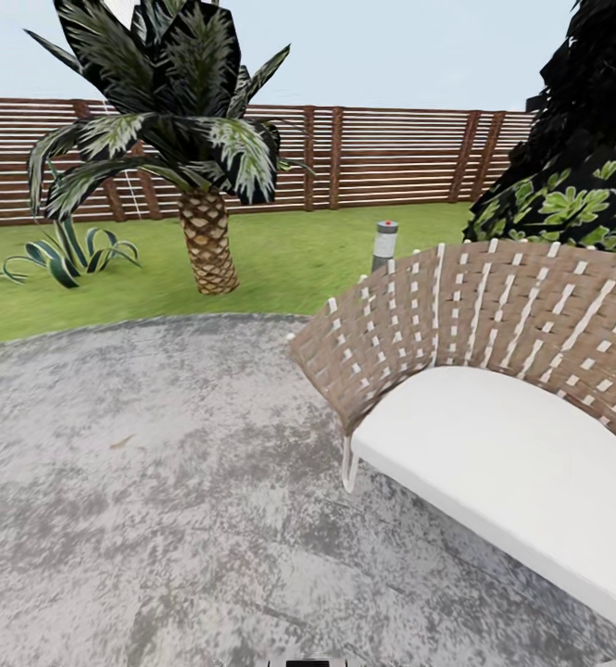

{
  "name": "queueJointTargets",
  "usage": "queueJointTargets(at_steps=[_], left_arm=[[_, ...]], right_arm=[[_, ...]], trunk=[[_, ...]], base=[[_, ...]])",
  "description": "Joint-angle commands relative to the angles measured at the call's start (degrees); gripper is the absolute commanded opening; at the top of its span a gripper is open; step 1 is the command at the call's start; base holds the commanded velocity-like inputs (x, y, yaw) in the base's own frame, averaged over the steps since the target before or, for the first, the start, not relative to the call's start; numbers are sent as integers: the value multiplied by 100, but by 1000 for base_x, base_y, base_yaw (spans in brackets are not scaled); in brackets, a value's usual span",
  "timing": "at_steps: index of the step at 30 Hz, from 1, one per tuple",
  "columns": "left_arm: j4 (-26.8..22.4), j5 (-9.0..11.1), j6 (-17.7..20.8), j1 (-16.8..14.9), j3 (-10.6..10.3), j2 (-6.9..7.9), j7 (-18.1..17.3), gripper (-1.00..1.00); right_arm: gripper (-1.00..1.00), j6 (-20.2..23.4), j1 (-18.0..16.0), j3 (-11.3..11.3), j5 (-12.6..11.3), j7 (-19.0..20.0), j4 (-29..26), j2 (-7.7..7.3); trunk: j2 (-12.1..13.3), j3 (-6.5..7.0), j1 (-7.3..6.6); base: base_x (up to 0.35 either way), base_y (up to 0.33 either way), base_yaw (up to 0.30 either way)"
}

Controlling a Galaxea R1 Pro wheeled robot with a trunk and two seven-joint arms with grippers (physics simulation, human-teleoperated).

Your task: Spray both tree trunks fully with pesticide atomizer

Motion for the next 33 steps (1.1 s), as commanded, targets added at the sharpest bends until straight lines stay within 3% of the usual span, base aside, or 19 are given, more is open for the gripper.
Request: queueJointTargets(at_steps=[1,16,33], left_arm=[[5,0,-19,-3,7,-1,7,100],[5,-5,-19,-3,8,-1,7,100],[5,-4,-19,-3,10,-1,7,100]], right_arm=[[100,-17,-1,-3,1,-2,3,0],[100,-17,-1,-6,-2,-2,3,0],[100,-17,-1,-6,-2,-2,3,0]], trunk=[[-2,-4,-2],[-2,-4,-2],[-2,-4,-2]], base=[[-149,-200,277],[-170,-151,277],[-9,-6,277]])
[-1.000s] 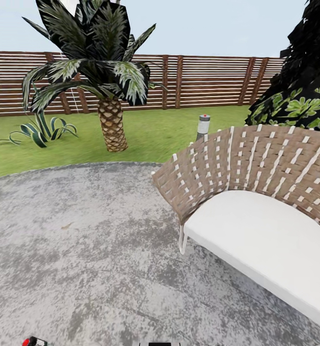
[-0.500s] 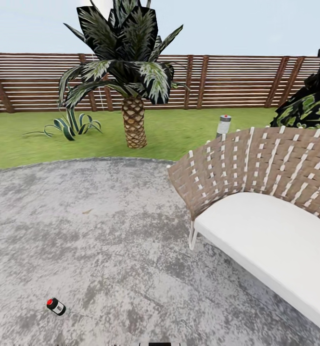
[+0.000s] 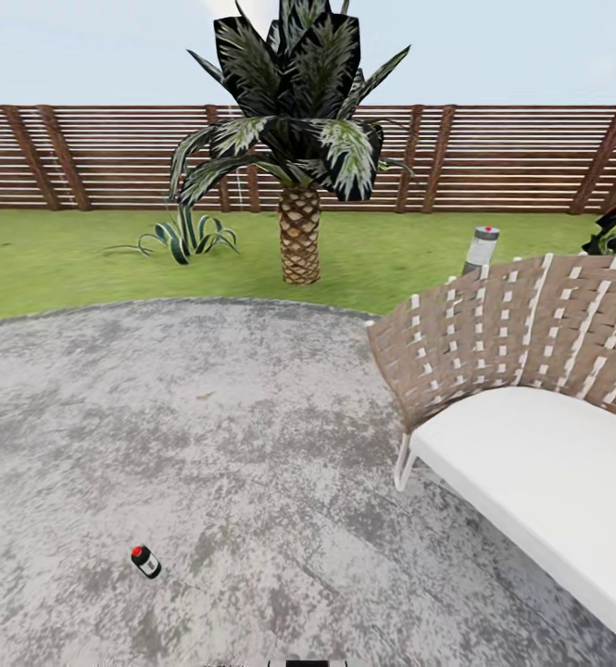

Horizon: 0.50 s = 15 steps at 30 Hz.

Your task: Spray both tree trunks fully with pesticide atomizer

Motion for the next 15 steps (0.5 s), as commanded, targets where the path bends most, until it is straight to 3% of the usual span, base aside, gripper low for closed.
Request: queueJointTargets(at_steps=[1,8,15], left_arm=[[7,1,-20,-4,4,-1,7,100],[7,7,-20,-4,4,-1,7,100],[7,6,-20,-4,5,-1,7,100]], right_arm=[[100,-18,-1,-3,3,-2,2,0],[100,-18,-1,0,9,-3,11,0],[100,-18,-1,-3,10,-1,11,0]], trunk=[[-2,-4,-1],[-2,-4,-1],[-2,-4,-1]], base=[[0,0,277],[-38,0,277],[-296,0,277]])
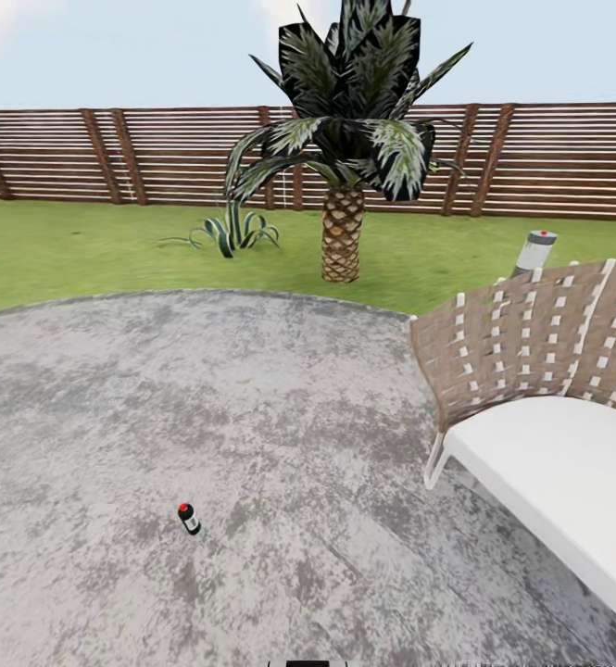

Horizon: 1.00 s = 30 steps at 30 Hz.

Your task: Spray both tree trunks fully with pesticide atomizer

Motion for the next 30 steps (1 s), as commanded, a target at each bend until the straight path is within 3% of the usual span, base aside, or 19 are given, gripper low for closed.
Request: queueJointTargets(at_steps=[1,11,30], left_arm=[[7,1,-20,-4,4,-1,7,100],[7,2,-19,-4,10,-1,7,100],[7,-4,-19,-4,10,-1,7,100]], right_arm=[[100,-17,-1,-4,2,-3,2,0],[100,-17,-1,-8,-6,-1,-6,0],[100,-16,-1,1,-14,5,-54,30]], trunk=[[-2,-4,-5],[-2,-4,-5],[-2,2,-5]], base=[[-330,0,277],[-212,0,221],[-5,0,9]])
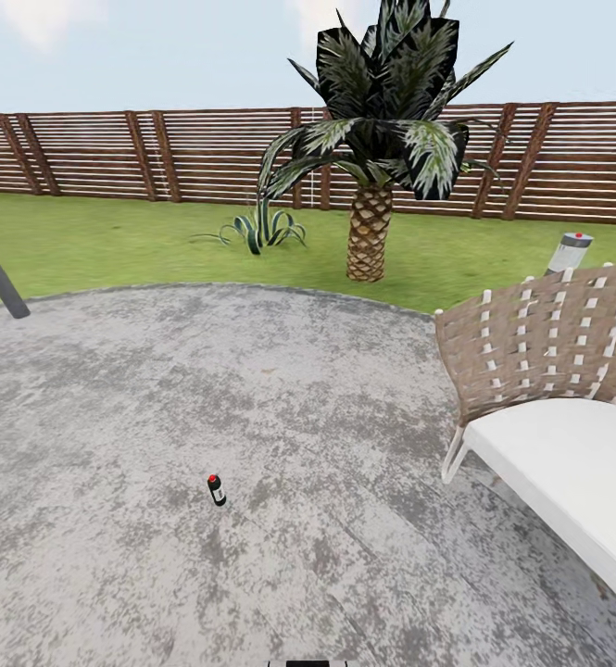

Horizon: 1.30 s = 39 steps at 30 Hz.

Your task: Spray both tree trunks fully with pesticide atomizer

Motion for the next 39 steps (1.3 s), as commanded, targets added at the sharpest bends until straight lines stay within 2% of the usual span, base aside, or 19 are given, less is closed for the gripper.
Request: queueJointTargets(at_steps=[1,6,9,11,14,16,17,20,24,30,39], left_arm=[[-35,-3,-2,-11,8,7,14,100],[-223,-44,129,-500,34,35,3,100],[-250,-54,365,-890,38,104,-6,100],[-259,-53,682,-1158,39,154,-27,100],[-268,-46,1156,-1507,37,192,-47,100],[-300,-55,1296,-1618,28,198,-55,100],[-308,-58,1327,-1641,26,200,-56,100],[-328,-59,1409,-1705,20,211,-64,100],[-340,-40,1432,-1712,31,224,-69,100],[-350,-26,1430,-1674,45,285,-67,100],[-356,-26,1423,-1663,49,314,-31,100]], right_arm=[[100,-8,-1,-6,19,0,45,-12],[100,17,-73,19,63,37,-356,-36],[100,49,-178,21,198,45,-709,-42],[100,141,-285,25,345,48,-983,-44],[100,575,-537,41,577,53,-1366,-21],[100,934,-729,104,650,61,-1521,4],[100,1053,-798,152,666,64,-1557,10],[100,1538,-1135,522,707,67,-1660,23],[100,1785,-1390,834,722,65,-1727,24],[100,1861,-1482,972,728,53,-1958,37],[100,1871,-1491,976,735,44,-2028,34]], trunk=[[-1,-4,-1],[-1,-4,-1],[-1,-4,-1],[-1,-4,-1],[-1,-4,-1],[-1,-4,-1],[-1,-4,-1],[-1,-4,-1],[-1,-4,-1],[-1,-4,-1],[-1,-4,-1]], base=[[0,0,0],[0,0,0],[0,0,0],[0,0,0],[0,0,0],[0,0,0],[0,0,0],[0,0,0],[0,0,0],[0,0,0],[0,0,0]])
